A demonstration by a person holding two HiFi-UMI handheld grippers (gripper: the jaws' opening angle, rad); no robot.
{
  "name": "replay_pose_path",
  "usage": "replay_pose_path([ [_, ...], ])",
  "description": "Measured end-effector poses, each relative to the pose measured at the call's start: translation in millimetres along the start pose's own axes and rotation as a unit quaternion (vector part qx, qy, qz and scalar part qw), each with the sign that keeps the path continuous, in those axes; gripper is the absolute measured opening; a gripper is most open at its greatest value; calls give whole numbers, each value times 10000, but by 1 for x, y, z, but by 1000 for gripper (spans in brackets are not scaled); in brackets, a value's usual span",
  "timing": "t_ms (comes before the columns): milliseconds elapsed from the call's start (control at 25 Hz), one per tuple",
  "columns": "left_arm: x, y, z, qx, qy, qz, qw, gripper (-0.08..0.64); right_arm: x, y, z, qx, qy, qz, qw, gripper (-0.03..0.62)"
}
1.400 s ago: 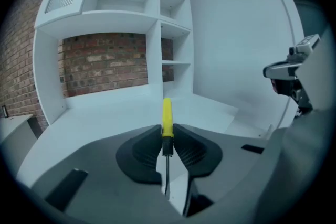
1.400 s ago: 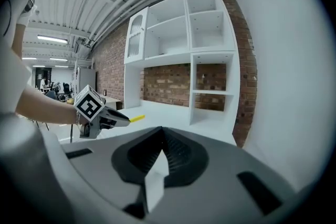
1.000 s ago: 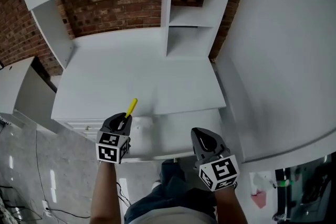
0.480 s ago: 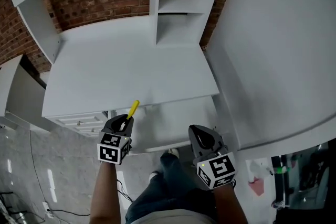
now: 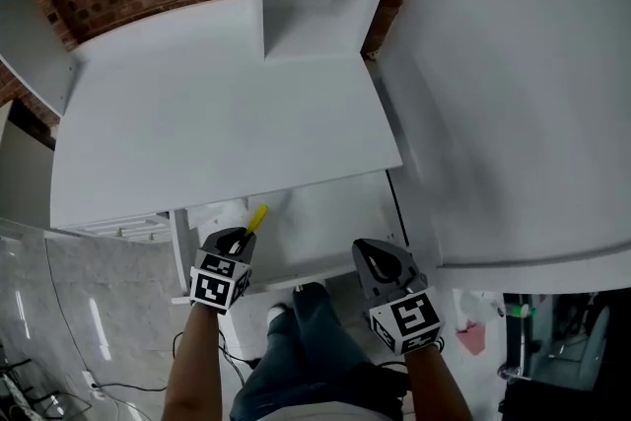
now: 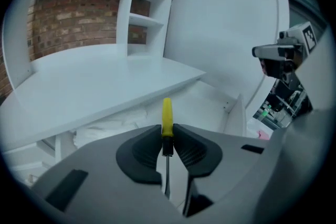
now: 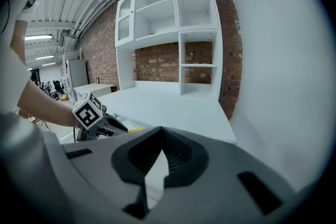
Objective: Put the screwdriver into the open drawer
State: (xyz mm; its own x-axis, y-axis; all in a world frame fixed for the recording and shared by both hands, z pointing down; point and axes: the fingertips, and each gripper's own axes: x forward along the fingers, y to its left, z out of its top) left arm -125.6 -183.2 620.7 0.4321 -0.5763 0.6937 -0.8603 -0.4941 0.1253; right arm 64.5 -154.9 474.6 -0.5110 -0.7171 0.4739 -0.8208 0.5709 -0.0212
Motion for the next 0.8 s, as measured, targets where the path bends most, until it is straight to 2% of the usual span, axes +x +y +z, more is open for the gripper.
replay_pose_path([
  [160,31,-12,-23,37,528,-174,9984,80,10,-21,-19,183,200,-14,9996,11],
  [320,51,-15,-30,-283,941,-453,9941,80,22,-38,-35,374,319,-53,9988,11],
  [440,67,-10,-34,10,1244,-406,9914,80,28,-43,-47,437,442,-21,9981,11],
  [560,82,-10,-49,352,1675,-433,9843,80,31,-47,-54,562,471,-8,9973,11],
  [800,99,-15,-69,598,2154,-528,9733,80,32,-49,-61,512,642,74,9966,11],
])
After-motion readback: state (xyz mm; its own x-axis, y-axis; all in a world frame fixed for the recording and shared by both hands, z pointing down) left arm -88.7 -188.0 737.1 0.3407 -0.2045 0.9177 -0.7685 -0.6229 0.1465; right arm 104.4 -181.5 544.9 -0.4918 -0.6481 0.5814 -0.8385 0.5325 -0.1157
